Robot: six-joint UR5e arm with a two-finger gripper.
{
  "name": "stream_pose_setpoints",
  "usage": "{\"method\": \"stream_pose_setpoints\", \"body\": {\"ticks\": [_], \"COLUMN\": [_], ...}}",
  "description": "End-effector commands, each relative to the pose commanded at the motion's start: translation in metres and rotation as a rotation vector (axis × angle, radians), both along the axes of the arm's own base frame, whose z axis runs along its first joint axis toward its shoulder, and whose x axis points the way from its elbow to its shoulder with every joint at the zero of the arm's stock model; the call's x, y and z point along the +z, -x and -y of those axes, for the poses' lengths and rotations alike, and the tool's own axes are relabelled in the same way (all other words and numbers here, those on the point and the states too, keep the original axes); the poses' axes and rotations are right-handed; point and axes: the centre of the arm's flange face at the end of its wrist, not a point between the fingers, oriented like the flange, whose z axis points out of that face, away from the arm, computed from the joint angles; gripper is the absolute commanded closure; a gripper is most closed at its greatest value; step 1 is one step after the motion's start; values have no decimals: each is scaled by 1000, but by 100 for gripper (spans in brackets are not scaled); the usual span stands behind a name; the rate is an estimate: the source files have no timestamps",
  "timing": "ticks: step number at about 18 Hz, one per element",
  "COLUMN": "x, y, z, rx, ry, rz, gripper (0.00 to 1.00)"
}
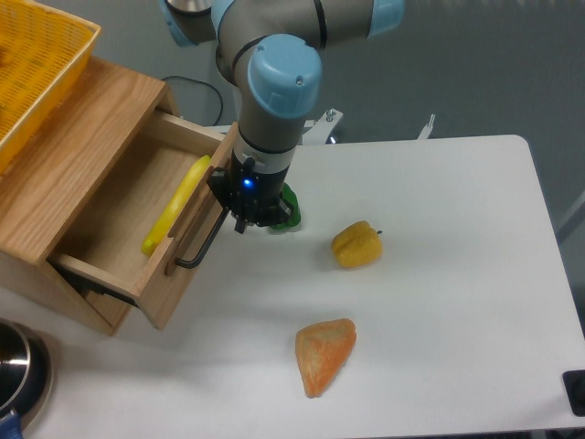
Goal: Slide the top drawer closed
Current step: 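Push the drawer front with the gripper into the cabinet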
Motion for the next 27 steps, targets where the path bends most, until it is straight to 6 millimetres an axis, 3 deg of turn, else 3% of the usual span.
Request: {"method": "stream_pose_setpoints", "body": {"ticks": [5,18,27], "x": [10,8,6], "y": [-7,-33,-68], "z": [-4,-18,-34], "rx": [2,-2,-16], "ry": [11,23,37], "rz": [11,22,34], "gripper": [100,100,100]}}
